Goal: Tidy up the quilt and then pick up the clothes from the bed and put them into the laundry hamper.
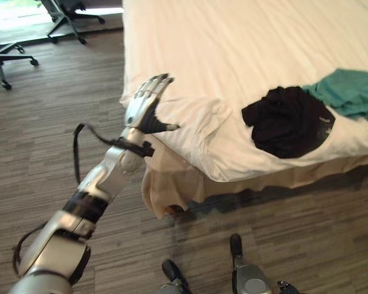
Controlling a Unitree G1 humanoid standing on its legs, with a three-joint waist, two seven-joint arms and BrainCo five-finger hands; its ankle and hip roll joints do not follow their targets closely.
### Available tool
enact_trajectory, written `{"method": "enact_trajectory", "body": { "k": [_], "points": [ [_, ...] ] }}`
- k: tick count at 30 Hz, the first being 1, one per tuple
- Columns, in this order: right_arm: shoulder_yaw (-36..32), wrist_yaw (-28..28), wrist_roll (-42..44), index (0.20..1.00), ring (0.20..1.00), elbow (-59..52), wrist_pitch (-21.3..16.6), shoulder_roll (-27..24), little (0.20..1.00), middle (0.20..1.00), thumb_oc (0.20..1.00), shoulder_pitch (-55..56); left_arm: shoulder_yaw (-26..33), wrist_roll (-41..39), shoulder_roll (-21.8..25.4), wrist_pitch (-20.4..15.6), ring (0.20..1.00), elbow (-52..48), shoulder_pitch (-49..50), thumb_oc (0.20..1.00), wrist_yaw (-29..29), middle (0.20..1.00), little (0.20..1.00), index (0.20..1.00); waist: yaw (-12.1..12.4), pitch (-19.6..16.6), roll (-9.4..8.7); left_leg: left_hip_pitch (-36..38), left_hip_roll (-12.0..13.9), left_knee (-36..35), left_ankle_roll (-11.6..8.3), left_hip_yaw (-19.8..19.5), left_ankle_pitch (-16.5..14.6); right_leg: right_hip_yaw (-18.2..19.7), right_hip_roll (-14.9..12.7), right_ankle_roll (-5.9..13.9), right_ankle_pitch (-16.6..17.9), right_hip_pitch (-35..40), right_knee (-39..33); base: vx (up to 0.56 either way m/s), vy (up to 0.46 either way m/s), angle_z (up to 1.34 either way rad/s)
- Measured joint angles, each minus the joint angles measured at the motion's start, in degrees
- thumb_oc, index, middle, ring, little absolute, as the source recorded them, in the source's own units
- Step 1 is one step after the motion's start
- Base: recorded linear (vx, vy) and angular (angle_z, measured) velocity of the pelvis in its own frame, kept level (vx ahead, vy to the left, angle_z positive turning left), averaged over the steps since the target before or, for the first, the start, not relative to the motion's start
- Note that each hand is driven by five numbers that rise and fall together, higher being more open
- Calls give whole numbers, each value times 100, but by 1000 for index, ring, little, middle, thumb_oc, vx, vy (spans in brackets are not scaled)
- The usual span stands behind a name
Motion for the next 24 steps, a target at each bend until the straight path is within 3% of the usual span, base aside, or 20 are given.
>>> {"method": "enact_trajectory", "body": {
  "k": [5, 8, 9, 10, 12, 16, 20, 21, 22, 24],
  "points": [
    [222, -62, 15, 1000, 1000, -62, -66, -34, 1000, 1000, 1000, -352, -732, 245, -124, 264, 1000, 1127, -1293, 1000, 64, 1000, 1000, 1000, -175, 540, 46, -472, 28, 3, 20, 164, 91, 183, 50, -73, 181, -591, 4, -42, -3, -20],
    [190, -198, 121, 1000, 1000, -149, -101, -34, 1000, 1000, 1000, -416, -792, 405, -269, 471, 1000, 1776, -1443, 1000, 54, 1000, 1000, 1000, -293, 785, 68, -531, 83, 4, 10, 179, 94, 182, 99, -73, 181, -665, 5, -46, -45, -6],
    [123, -244, 137, 1000, 1000, -165, -112, -34, 1000, 1000, 1000, -425, -831, 411, -360, 506, 959, 2085, -1512, 959, 50, 959, 959, 959, -295, 829, 69, -538, 98, 4, 5, 169, 98, 169, 111, -74, 181, -666, 5, 0, 0, 0],
    [124, -262, 200, 1000, 1000, -163, -113, -43, 1000, 1000, 1000, -422, -844, 410, -451, 520, 200, 2324, -1542, 200, 47, 200, 200, 200, -288, 837, 65, -538, 105, 4, 3, 165, 99, 160, 119, -75, 180, -663, 5, 12, -14, 4],
    [128, -264, 246, 1000, 1000, -102, -108, -82, 1000, 1000, 1000, -405, -768, 400, -804, 609, 200, 2446, -1327, 200, 19, 200, 200, 200, -224, 837, 64, -357, 142, 2, 0, 140, 97, 107, 154, -76, 180, -476, 5, 15, -5, 1],
    [91, -265, 245, 1000, 1000, -15, -117, -165, 1000, 1000, 1000, -383, -852, 427, -853, 602, 200, 2404, -1190, 200, -98, 200, 200, 200, -216, 824, 58, -25, 130, -8, -47, 96, 51, 2, 135, -87, 171, -126, 3, -20, 6, 2],
    [-339, -302, 351, 1000, 1000, -69, -92, -138, 1000, 1000, 1000, -364, -287, 435, -902, 565, 200, 1793, 135, 200, -248, 200, 200, 200, -190, 691, 23, 351, 120, -37, -107, 108, -90, -13, 122, -161, 28, 217, -1, 102, 39, -6],
    [-364, -369, 388, 1000, 1000, -183, -83, -168, 1000, 1000, 1000, -415, -74, 405, -959, 539, 718, 1735, 749, 718, -255, 718, 718, 718, -147, 540, 58, 392, 141, -39, -119, 80, -98, -44, 136, -162, -15, 283, -2, 111, 52, 2],
    [-391, -388, 449, 1000, 1000, -233, -22, -213, 1000, 1000, 1000, -407, 166, 382, -1060, 476, 1000, 1714, 1063, 1000, -242, 1000, 1000, 1000, -147, 514, 57, 513, 148, -38, -122, 71, -101, -55, 145, -171, -28, 402, -4, 122, 62, 12],
    [-290, -501, 432, 1000, 1000, -462, 36, -390, 1000, 1000, 1000, -461, 254, 301, -1151, 398, 1000, 1678, 1851, 1000, -257, 1000, 1000, 1000, -39, 200, 102, 552, 163, -39, -138, -43, -115, -160, 143, -156, -82, 528, -29, 82, 52, 23]
  ]
}}
